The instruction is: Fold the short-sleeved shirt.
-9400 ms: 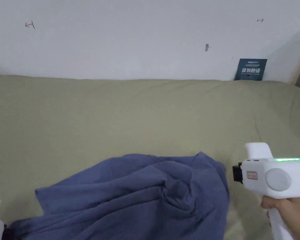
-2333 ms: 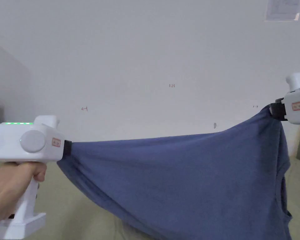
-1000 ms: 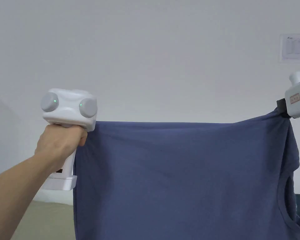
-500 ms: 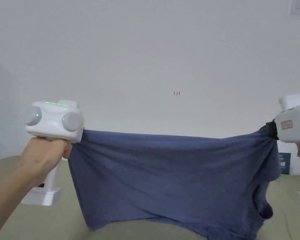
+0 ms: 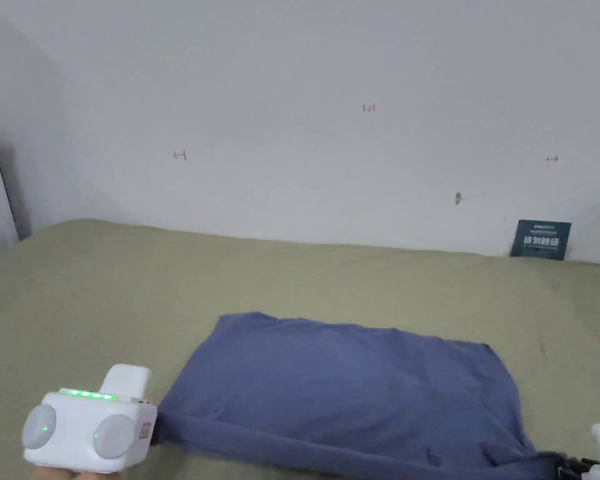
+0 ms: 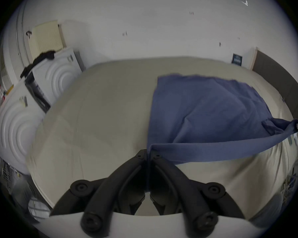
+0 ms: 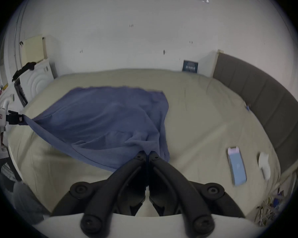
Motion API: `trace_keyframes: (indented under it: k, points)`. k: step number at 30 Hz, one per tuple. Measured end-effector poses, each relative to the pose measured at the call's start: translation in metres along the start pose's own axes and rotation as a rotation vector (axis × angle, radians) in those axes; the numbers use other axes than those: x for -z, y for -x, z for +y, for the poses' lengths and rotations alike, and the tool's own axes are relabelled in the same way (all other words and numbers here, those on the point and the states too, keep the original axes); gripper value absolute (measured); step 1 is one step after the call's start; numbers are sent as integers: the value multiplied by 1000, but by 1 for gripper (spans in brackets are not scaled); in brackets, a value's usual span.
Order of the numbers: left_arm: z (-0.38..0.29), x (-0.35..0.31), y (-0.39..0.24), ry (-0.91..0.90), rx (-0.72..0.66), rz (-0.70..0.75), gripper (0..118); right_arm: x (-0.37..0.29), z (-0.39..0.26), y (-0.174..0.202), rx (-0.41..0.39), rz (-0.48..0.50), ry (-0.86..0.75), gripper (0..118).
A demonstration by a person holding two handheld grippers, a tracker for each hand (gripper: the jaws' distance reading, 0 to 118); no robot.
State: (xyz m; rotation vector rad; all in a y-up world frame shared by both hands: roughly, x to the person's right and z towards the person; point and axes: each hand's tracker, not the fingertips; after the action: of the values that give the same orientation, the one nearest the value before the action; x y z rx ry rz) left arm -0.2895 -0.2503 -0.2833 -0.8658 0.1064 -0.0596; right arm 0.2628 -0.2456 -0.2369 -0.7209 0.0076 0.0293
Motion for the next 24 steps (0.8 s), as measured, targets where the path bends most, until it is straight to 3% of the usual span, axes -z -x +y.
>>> trace_keyframes:
  k: [3,8,15,16,17,18,19,24]
  points:
    - [-44,-10,11,29,0,-4,2,-21,-44,1,-3,4,39,3]
    - [-88,-34,28,37,-32,-25,2,-50,-92,2,61,21,48,3]
    - [-107,-38,26,47,-34,-40,3,-50,-102,8,47,19,54,6]
    - [-106,-38,26,47,-34,-40,9,-50,-101,8,43,16,50,18]
    - [-106,-37,26,43,-32,-46,29,-49,-100,8,39,13,51,46]
    - [-109,-36,26,43,-35,-52,79,-49,-99,8,36,13,54,98]
    - [-109,-35,29,52,-41,-53,112,-48,-97,7,38,-1,72,116]
    - [-122,-49,39,53,-100,-47,118,-59,-105,6,32,24,78,114]
